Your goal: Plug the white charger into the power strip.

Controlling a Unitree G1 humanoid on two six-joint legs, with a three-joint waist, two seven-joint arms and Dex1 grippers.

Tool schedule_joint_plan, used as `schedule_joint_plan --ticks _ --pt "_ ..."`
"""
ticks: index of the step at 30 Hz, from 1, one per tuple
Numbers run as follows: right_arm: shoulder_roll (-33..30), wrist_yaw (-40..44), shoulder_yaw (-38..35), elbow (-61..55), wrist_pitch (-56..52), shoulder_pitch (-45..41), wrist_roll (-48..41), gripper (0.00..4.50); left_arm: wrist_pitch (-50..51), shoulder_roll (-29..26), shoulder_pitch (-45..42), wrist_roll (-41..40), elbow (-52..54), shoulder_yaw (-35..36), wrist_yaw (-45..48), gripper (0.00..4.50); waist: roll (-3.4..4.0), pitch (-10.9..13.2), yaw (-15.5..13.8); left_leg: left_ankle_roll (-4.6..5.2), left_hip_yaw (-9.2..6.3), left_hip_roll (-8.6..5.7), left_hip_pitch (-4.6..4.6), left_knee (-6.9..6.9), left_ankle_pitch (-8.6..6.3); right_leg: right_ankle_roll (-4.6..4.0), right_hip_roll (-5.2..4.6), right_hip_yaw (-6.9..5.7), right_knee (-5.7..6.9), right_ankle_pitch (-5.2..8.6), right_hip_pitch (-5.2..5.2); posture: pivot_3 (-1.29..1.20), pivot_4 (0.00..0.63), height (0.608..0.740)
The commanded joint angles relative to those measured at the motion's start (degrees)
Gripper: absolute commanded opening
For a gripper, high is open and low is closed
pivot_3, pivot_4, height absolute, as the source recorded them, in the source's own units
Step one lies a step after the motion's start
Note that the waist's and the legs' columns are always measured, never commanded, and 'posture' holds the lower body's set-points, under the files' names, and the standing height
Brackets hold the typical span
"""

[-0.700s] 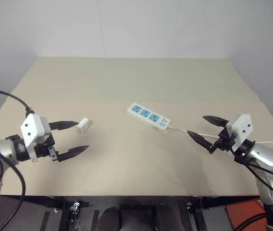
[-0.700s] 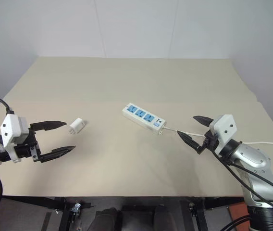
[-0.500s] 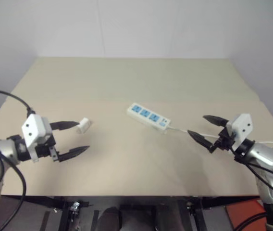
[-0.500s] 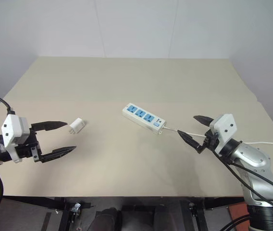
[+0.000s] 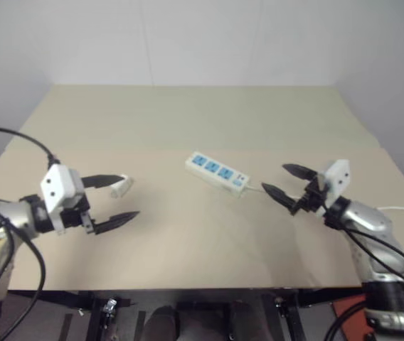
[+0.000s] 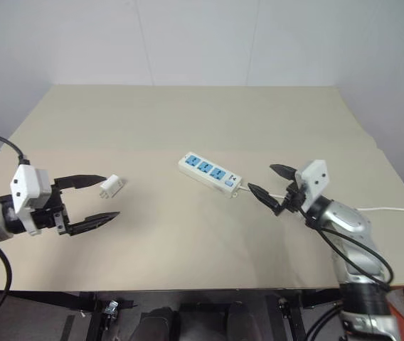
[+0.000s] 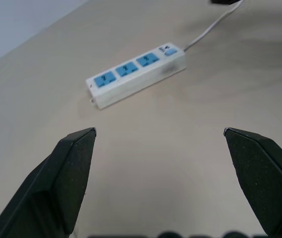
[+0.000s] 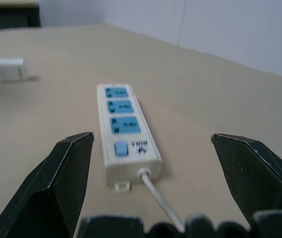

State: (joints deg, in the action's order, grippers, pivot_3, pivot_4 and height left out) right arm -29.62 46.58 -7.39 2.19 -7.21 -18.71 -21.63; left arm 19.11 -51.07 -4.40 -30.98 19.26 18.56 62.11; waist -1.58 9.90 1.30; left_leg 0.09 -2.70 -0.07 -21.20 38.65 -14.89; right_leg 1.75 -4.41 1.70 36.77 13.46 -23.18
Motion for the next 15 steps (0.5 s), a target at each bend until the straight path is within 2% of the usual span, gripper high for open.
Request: schedule_joint_plan --ticks 1,15 --pt "1.6 2.4 1.8 7.9 4.9 -5.0 1.8 4.46 -0.5 0.8 -1.7 -0.8 0.9 -1.8 0.1 4.50 0.02 0.0 0.0 0.00 0.01 0.00 0.00 -0.02 0.00 0.00 0.00 0.01 0.00 0.00 -0.02 0.00 0.150 0.740" --pt "9.1 7.2 5.9 33.6 14.8 -19.0 6.8 4.46 0.0 1.2 -1.6 -1.2 2.1 -2.3 -0.7 4.50 0.03 0.0 0.5 0.01 0.07 0.00 -0.02 -0.34 -0.01 -0.01 0.00 0.25 -0.06 0.00 -0.26 0.00 0.150 0.740"
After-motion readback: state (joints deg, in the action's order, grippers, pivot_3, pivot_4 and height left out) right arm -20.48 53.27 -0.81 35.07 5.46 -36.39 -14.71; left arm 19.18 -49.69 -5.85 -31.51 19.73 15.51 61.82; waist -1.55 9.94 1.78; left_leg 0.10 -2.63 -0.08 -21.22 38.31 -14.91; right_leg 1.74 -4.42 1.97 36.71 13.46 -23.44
